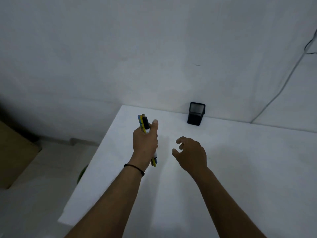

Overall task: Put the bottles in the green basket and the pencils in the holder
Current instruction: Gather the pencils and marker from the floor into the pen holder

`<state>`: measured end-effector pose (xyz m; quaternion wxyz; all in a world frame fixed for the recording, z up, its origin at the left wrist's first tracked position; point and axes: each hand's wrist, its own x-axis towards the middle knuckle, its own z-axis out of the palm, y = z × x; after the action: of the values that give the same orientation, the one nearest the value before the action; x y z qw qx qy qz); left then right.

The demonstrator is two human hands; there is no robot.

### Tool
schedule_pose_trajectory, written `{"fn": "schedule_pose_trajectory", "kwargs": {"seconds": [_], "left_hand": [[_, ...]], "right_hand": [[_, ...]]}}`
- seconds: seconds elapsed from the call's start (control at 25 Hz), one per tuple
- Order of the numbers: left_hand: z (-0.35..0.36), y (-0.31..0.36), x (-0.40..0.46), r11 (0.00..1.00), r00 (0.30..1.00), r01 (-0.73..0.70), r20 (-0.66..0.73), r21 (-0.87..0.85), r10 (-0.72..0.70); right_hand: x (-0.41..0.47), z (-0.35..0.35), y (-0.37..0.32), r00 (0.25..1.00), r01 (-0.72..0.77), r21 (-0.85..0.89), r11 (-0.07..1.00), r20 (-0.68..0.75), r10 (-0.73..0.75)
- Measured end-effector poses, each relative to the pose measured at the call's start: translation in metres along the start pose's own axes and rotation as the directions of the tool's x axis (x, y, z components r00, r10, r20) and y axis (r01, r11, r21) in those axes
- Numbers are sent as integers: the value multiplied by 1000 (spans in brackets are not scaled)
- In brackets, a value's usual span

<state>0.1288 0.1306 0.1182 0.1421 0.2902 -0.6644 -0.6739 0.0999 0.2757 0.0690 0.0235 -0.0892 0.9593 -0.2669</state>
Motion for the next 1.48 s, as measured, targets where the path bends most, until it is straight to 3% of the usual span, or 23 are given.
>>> {"fn": "schedule_pose_trajectory", "kwargs": {"seconds": [0.24, 0.48, 0.6, 0.8, 1.16, 1.36, 1.48], "left_hand": [[67, -8, 46, 999, 999, 42, 2, 14, -42], [84, -20, 76, 995, 996, 83, -48, 53, -81], [85, -25, 82, 994, 996, 77, -46, 72, -74], [91, -28, 91, 995, 994, 102, -49, 15, -102], [102, -13, 95, 986, 994, 65, -79, -153, -78], [107, -14, 93, 986, 995, 63, -61, -157, -73], [108, -27, 92, 1000, 1000, 9, -23, 12, -8]], "right_hand": [[105, -13, 52, 991, -121, 14, 993, 53, 120], [193, 6, 74, 968, -177, -121, 977, 158, 195], [204, 13, 83, 964, -203, -105, 974, 156, 217], [174, 21, 94, 995, -99, -120, 988, -13, 98], [45, 35, 66, 977, 207, -89, 974, -40, -211], [34, 29, 51, 973, 220, -31, 975, -71, -221], [34, 27, 43, 957, 268, -17, 963, -115, -268]]}}
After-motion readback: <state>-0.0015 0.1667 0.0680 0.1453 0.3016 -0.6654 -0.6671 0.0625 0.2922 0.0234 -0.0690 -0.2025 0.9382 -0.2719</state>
